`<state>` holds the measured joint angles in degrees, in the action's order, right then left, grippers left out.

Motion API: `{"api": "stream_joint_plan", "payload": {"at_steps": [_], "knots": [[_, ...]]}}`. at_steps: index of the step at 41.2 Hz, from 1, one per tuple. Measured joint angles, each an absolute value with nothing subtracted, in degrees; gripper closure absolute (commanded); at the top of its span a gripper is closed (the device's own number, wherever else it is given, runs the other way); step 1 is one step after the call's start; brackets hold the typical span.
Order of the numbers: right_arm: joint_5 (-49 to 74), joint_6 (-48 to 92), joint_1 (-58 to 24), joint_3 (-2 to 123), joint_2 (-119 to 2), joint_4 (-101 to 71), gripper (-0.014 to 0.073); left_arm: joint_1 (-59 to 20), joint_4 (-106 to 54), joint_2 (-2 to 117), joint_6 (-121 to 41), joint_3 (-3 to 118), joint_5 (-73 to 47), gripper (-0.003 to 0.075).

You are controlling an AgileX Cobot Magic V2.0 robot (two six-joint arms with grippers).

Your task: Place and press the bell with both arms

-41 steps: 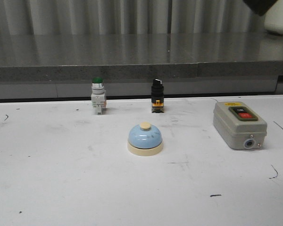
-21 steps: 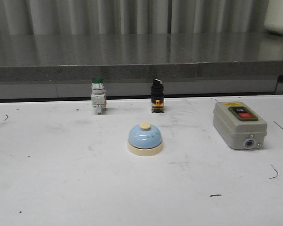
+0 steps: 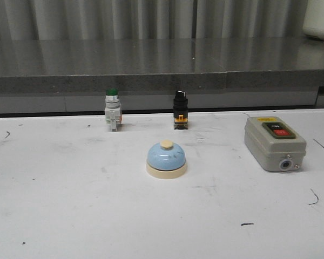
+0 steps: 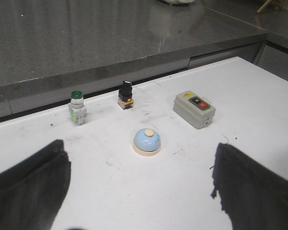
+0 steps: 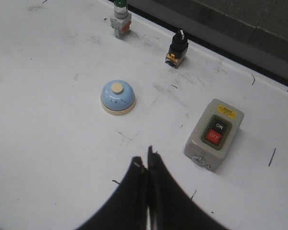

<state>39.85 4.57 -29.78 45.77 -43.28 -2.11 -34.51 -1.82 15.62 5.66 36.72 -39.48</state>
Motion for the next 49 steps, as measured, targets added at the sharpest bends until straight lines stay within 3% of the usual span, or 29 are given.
{"api": "stream_joint_plan", "payload": {"at_steps": [9,33,49], "knots": [[39.74,4.57,-29.78,45.77,-43.28,-2.11,0.0662,-34.51,-1.50,15.62,5.66,34.72,-39.32,0.0734],[39.74,4.57,-29.78,45.77,-43.28,-2.11,0.0662,-34.12,-1.34,12.55,5.57,29.28,-36.84,0.0740],[39.74,4.57,-29.78,45.77,-43.28,-2.11,0.0662,-18.11,3.82,2.73,5.57,9.78,-16.76,0.0740]]}}
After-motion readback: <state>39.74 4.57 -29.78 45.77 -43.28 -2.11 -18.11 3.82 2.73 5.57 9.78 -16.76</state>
